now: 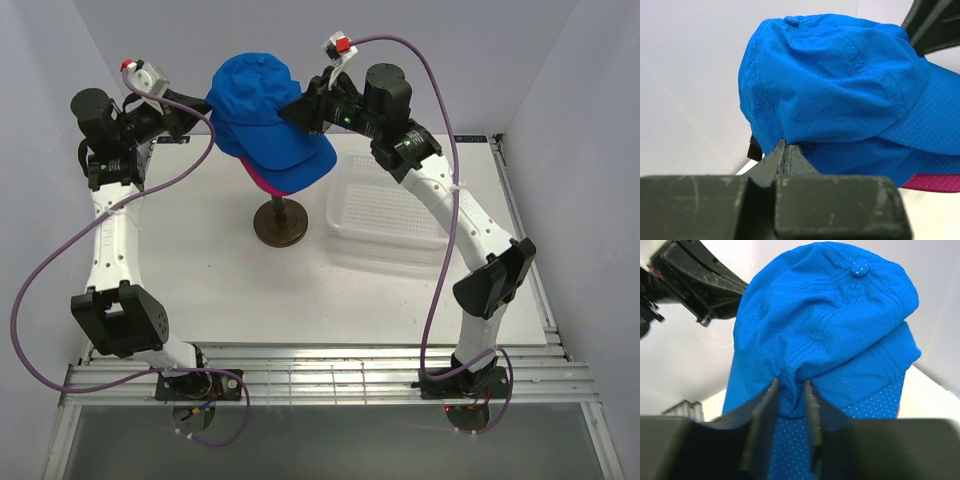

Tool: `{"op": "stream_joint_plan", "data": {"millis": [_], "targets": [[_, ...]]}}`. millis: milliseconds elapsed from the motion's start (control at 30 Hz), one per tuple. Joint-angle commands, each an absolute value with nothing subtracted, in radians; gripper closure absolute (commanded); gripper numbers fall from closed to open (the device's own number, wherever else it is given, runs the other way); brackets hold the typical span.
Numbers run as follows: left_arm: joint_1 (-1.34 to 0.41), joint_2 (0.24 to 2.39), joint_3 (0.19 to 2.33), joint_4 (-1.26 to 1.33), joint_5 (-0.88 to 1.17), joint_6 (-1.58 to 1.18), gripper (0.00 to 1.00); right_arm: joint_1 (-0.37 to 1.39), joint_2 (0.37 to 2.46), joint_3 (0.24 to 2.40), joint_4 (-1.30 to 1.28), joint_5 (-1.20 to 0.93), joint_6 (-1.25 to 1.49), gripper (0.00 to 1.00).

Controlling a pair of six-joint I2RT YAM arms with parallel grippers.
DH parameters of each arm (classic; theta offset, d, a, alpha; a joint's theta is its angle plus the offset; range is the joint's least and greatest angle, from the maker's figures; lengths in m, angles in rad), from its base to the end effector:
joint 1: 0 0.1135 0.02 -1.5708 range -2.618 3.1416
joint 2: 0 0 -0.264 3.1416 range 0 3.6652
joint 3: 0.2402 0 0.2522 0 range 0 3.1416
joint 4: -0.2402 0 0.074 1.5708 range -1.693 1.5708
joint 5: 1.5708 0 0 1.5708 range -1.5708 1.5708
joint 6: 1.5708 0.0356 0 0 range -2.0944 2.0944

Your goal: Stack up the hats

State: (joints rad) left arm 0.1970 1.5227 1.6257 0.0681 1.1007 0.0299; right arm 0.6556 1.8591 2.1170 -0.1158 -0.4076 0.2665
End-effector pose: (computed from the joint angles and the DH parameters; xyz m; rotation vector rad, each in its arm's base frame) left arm 0.3334 0.0342 0.4774 0.7903 1.3001 -0.5843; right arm 0.3261 0.2686 0.5022 -0.6344 1.3886 1.0368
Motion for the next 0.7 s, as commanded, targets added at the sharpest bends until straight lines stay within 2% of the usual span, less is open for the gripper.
{"op": "stream_joint_plan", "data": {"millis": [0, 67, 100, 200, 333, 433, 467, 500, 533, 600, 667], "targets": [[0.196, 1.497, 1.605, 0.058, 1.101, 0.069, 1.0, 0.657, 1.816, 2.106, -0.182, -0.368, 0.207, 0.62], [0.196, 1.491, 1.586, 0.042, 1.091, 0.089, 1.0, 0.657, 1.783, 2.094, -0.201, -0.321, 0.151, 0.5], [0.196, 1.49, 1.58, 0.035, 1.083, 0.107, 1.0, 0.657, 1.767, 2.085, -0.206, -0.302, 0.128, 0.39], [0.196, 1.482, 1.562, 0.006, 1.078, 0.13, 1.0, 0.658, 1.694, 2.024, -0.207, -0.224, 0.037, 0.3], [0.195, 1.477, 1.559, -0.04, 1.072, 0.17, 1.0, 0.705, 1.542, 1.886, -0.119, -0.134, -0.177, 0.3], [0.196, 1.477, 1.56, -0.043, 1.08, 0.17, 1.0, 0.82, 1.392, 1.642, 0.039, -0.031, -0.484, 0.31], [0.196, 1.477, 1.56, -0.043, 1.08, 0.164, 1.0, 0.884, 1.353, 1.567, 0.161, 0.015, -0.568, 0.31], [0.196, 1.479, 1.562, -0.043, 1.08, 0.163, 1.0, 0.917, 1.32, 1.425, 0.225, 0.049, -0.651, 0.32], [0.195, 1.479, 1.562, -0.043, 1.08, 0.161, 1.0, 0.943, 1.258, 1.361, 0.274, 0.064, -0.808, 0.32], [0.196, 1.482, 1.563, -0.043, 1.08, 0.156, 1.0, 1.003, 1.215, 1.216, 0.401, 0.084, -0.938, 0.32], [0.196, 1.486, 1.568, -0.043, 1.084, 0.149, 1.0, 1.035, 1.206, 1.183, 0.46, 0.139, -1.021, 0.33]]}}
